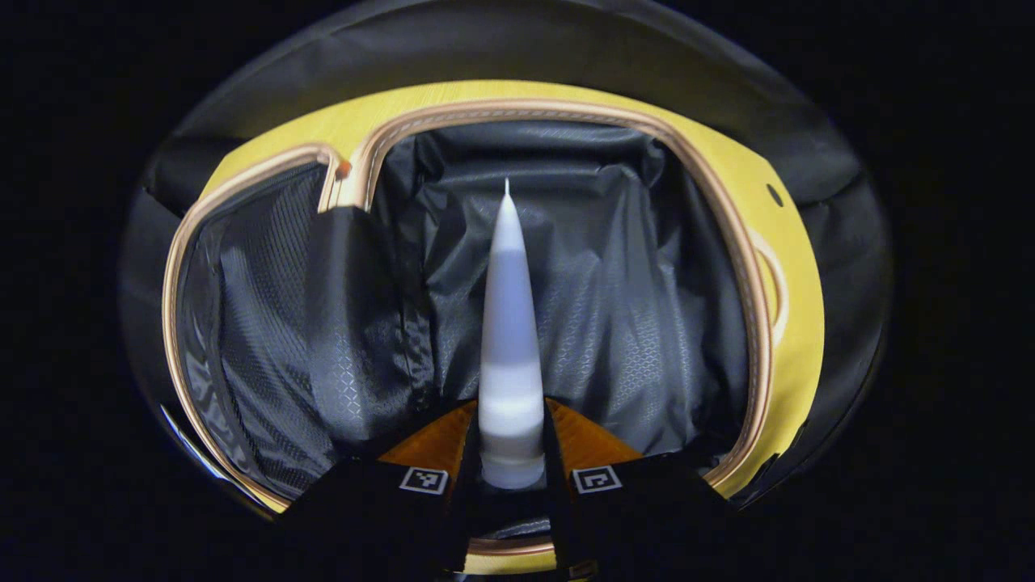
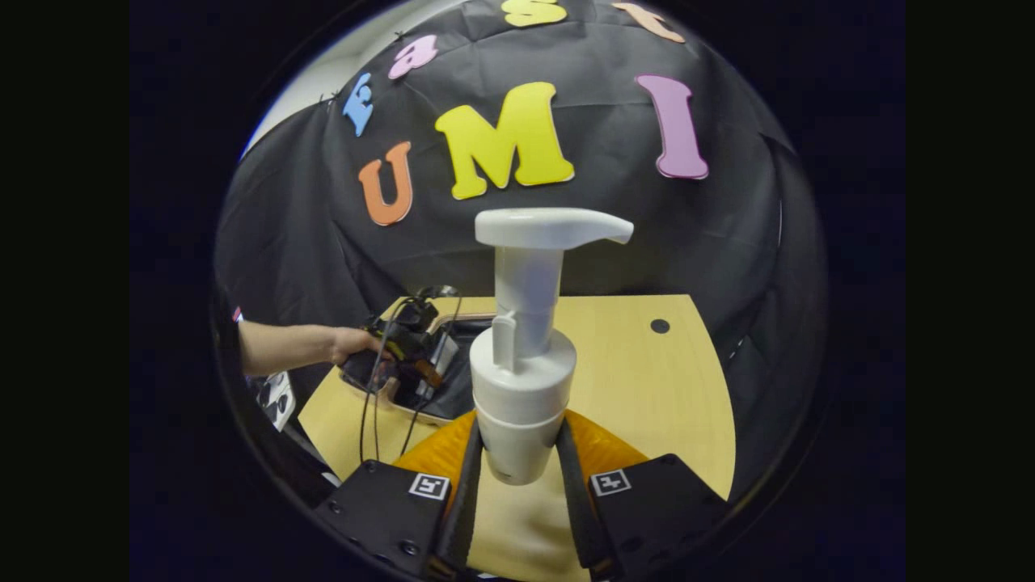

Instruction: First open the suitcase, pack the skin care products into it, and then close the suitcase.

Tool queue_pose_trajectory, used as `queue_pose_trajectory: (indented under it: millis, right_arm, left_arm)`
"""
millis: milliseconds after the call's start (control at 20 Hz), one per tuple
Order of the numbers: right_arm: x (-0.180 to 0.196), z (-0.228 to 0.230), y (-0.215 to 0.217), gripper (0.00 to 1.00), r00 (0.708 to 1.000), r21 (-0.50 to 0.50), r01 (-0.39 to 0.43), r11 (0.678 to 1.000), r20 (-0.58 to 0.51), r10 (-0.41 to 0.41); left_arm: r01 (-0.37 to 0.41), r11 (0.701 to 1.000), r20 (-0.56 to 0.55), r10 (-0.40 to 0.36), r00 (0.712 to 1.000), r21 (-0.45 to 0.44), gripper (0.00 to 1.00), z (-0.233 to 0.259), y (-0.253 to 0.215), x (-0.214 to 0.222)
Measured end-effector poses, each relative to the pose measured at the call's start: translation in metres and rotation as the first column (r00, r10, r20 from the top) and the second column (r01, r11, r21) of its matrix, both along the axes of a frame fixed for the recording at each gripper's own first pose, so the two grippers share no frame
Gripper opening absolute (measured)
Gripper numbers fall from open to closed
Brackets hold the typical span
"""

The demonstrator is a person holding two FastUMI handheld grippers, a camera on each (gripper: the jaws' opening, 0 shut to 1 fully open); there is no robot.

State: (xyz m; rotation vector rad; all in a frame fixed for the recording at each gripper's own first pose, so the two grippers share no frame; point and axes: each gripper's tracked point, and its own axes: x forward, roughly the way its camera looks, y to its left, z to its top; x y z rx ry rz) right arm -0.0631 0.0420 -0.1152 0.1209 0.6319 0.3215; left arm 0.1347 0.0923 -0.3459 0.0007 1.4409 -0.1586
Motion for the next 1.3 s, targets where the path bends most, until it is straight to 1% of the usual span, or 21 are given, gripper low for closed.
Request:
queue_pose_trajectory:
  millis: [50,100,150,200,250,300,350,400,450,500,550,600,650,750,850,900,1000,1050,1150,1200,1300]
  right_arm:
    - [0.000,0.003,0.004,0.46,1.000,-0.008,-0.014,1.000,0.010,0.014]
    - [0.001,0.004,0.006,0.46,1.000,-0.014,-0.021,1.000,0.015,0.021]
    - [0.003,0.002,0.008,0.44,1.000,-0.020,-0.027,0.999,0.013,0.027]
    - [0.004,-0.001,0.013,0.46,0.999,-0.026,-0.035,0.999,0.006,0.035]
    - [0.007,-0.004,0.016,0.46,0.999,-0.030,-0.045,0.999,0.000,0.045]
    - [0.011,-0.006,0.022,0.46,0.998,-0.033,-0.060,0.998,-0.008,0.060]
    - [0.014,-0.009,0.030,0.46,0.997,-0.036,-0.082,0.996,-0.016,0.082]
    - [0.019,-0.012,0.039,0.46,0.994,-0.041,-0.106,0.994,-0.022,0.105]
    - [0.025,-0.013,0.050,0.44,0.991,-0.047,-0.130,0.990,-0.026,0.129]
    - [0.033,-0.016,0.063,0.44,0.987,-0.051,-0.158,0.986,-0.031,0.156]
    - [0.043,-0.020,0.080,0.46,0.982,-0.050,-0.187,0.981,-0.038,0.185]
    - [0.055,-0.025,0.099,0.46,0.976,-0.042,-0.212,0.976,-0.051,0.209]
    - [0.066,-0.033,0.119,0.46,0.970,-0.033,-0.235,0.971,-0.069,0.233]
    - [0.088,-0.052,0.156,0.46,0.955,-0.005,-0.274,0.962,-0.119,0.271]
    - [0.098,-0.084,0.189,0.45,0.925,0.030,-0.309,0.951,-0.222,0.307]
    - [0.102,-0.103,0.202,0.45,0.908,0.040,-0.314,0.948,-0.279,0.313]
    - [0.113,-0.138,0.214,0.46,0.875,0.031,-0.296,0.955,-0.392,0.284]
    - [0.120,-0.153,0.214,0.44,0.858,0.021,-0.273,0.962,-0.447,0.253]
    - [0.129,-0.184,0.217,0.44,0.817,-0.008,-0.214,0.977,-0.550,0.175]
    - [0.133,-0.197,0.217,0.46,0.795,-0.035,-0.190,0.981,-0.592,0.132]
    - [0.144,-0.221,0.215,0.46,0.755,-0.090,-0.126,0.988,-0.655,0.037]
  left_arm:
    - [0.001,1.000,0.006,-0.001,1.000,-0.008,0.43,-0.001,-0.001,0.004]
    - [-0.003,1.000,0.008,0.004,1.000,-0.021,0.51,0.001,-0.003,0.001]
    - [-0.017,0.999,-0.001,0.017,1.000,-0.033,0.46,0.004,-0.006,-0.005]
    - [-0.034,0.998,0.002,0.034,0.999,-0.053,0.48,0.009,-0.007,-0.010]
    - [-0.058,0.995,0.016,0.060,0.998,-0.085,0.64,0.015,-0.011,-0.012]
    - [-0.092,0.989,0.033,0.096,0.995,-0.119,0.59,0.025,-0.014,-0.017]
    - [-0.120,0.981,0.062,0.130,0.989,-0.152,0.80,0.038,-0.015,-0.021]
    - [-0.142,0.971,0.109,0.165,0.980,-0.191,0.67,0.051,-0.013,-0.026]
    - [-0.153,0.961,0.158,0.192,0.969,-0.230,0.81,0.067,-0.011,-0.030]
    - [-0.144,0.947,0.226,0.212,0.951,-0.286,0.82,0.085,-0.011,-0.036]
    - [-0.137,0.934,0.292,0.239,0.926,-0.330,0.84,0.101,-0.008,-0.042]
    - [-0.144,0.923,0.339,0.272,0.901,-0.358,0.85,0.114,-0.003,-0.052]
    - [-0.155,0.913,0.373,0.302,0.877,-0.376,0.92,0.120,0.003,-0.065]
    - [-0.191,0.906,0.429,0.354,0.831,-0.377,0.93,0.128,0.024,-0.094]
    - [-0.202,0.902,0.493,0.383,0.781,-0.380,0.94,0.137,0.040,-0.122]
    - [-0.214,0.904,0.508,0.390,0.768,-0.371,0.94,0.136,0.049,-0.137]
    - [-0.238,0.897,0.522,0.415,0.745,-0.373,0.94,0.141,0.071,-0.169]
    - [-0.251,0.888,0.529,0.435,0.729,-0.384,0.94,0.144,0.078,-0.179]
    - [-0.288,0.869,0.529,0.477,0.702,-0.401,0.94,0.147,0.093,-0.194]
    - [-0.306,0.862,0.529,0.493,0.690,-0.405,0.94,0.147,0.101,-0.199]
    - [-0.345,0.850,0.525,0.519,0.674,-0.398,0.94,0.146,0.120,-0.207]
